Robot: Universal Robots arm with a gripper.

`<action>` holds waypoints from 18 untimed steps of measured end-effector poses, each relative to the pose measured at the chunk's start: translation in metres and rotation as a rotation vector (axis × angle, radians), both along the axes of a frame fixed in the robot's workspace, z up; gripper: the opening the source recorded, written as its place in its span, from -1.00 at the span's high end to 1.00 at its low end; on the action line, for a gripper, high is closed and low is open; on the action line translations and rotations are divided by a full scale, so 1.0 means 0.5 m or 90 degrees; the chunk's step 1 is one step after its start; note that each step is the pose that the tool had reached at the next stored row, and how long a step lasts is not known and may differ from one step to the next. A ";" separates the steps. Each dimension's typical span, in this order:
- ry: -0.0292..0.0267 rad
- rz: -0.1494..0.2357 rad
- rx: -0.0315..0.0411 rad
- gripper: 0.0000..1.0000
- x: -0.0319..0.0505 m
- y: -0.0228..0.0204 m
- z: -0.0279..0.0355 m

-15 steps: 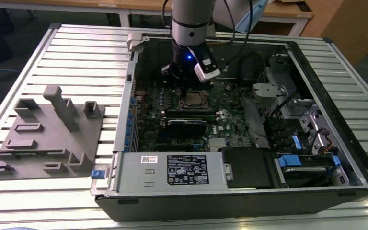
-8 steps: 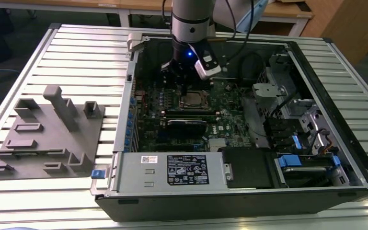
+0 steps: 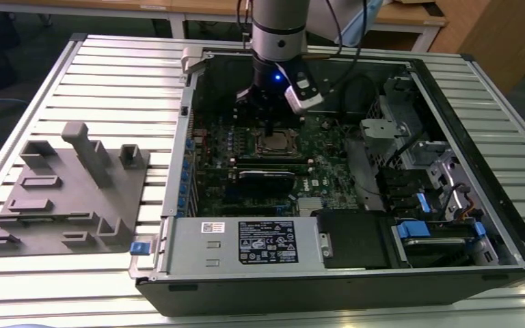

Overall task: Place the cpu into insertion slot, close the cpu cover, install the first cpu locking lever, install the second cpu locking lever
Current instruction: 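Close the cpu cover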

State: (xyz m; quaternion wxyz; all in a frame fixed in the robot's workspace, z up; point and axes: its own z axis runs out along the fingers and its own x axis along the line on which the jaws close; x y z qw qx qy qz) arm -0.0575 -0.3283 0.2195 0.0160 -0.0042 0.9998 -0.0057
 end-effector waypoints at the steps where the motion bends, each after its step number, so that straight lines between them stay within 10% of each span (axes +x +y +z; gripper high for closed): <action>1: 0.0000 0.000 0.0000 0.79 0.006 0.0000 0.000; 5: 0.0000 0.000 0.0000 0.79 0.028 -0.0001 0.000; 18: 0.0000 0.000 0.0010 0.79 0.028 -0.0032 0.005</action>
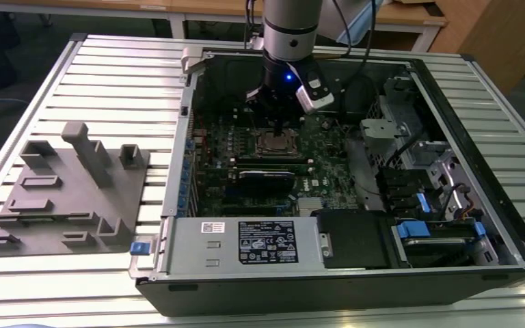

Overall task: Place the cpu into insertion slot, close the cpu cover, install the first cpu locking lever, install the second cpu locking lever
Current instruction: 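Close the cpu cover, then install the first cpu locking lever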

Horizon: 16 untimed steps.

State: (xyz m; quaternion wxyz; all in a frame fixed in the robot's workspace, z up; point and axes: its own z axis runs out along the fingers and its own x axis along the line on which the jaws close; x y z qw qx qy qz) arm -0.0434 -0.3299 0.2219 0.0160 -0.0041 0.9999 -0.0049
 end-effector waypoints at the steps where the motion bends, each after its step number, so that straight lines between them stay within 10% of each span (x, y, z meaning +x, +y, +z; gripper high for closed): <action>1: 0.0000 0.000 0.0000 0.79 0.000 -0.0001 0.000; 16: -0.0005 0.000 0.0004 0.79 0.000 -0.0011 0.005</action>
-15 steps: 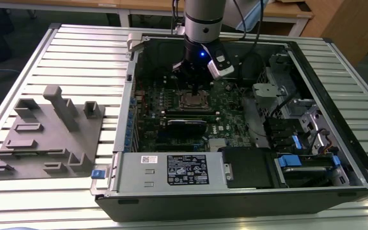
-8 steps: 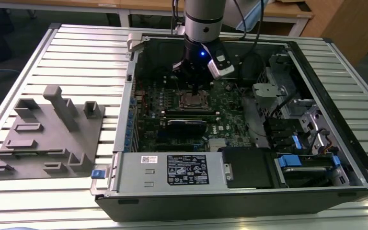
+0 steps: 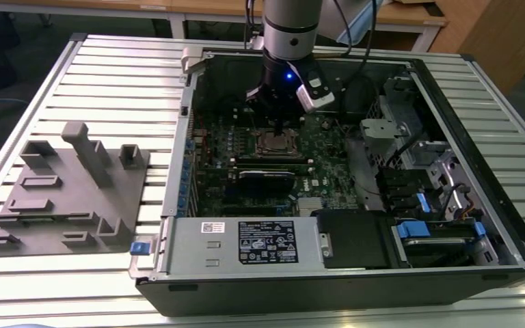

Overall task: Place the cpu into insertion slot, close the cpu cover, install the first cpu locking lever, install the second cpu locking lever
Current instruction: 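Install the first cpu locking lever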

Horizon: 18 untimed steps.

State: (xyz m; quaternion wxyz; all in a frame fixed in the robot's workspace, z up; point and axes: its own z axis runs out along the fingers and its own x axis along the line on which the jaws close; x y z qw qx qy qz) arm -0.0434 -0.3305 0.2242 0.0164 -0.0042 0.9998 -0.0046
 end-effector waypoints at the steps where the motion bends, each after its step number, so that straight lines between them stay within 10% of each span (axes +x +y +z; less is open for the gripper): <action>1: 0.0002 0.000 -0.0003 0.79 0.000 -0.0001 0.001; 18: 0.0000 0.000 0.0000 0.79 0.000 0.0000 0.010</action>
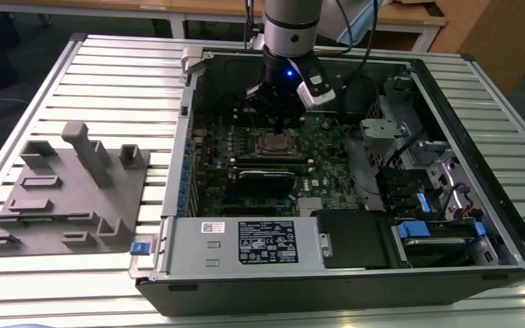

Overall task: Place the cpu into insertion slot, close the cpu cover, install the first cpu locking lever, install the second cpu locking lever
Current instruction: 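Install the first cpu locking lever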

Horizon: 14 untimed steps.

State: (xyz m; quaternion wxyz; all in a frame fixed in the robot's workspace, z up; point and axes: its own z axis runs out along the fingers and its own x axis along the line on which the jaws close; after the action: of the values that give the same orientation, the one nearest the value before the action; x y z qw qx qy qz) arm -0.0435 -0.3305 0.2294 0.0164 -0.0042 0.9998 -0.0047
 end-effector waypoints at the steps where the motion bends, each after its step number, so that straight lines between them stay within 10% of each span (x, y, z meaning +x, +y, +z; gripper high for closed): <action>1: 0.0000 0.000 0.0000 0.79 0.000 0.0000 0.000; 14: 0.0000 0.000 0.0000 0.79 0.000 0.0000 0.018</action>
State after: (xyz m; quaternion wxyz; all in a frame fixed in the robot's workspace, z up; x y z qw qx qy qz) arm -0.0434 -0.3305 0.2383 0.0164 -0.0042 0.9998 -0.0046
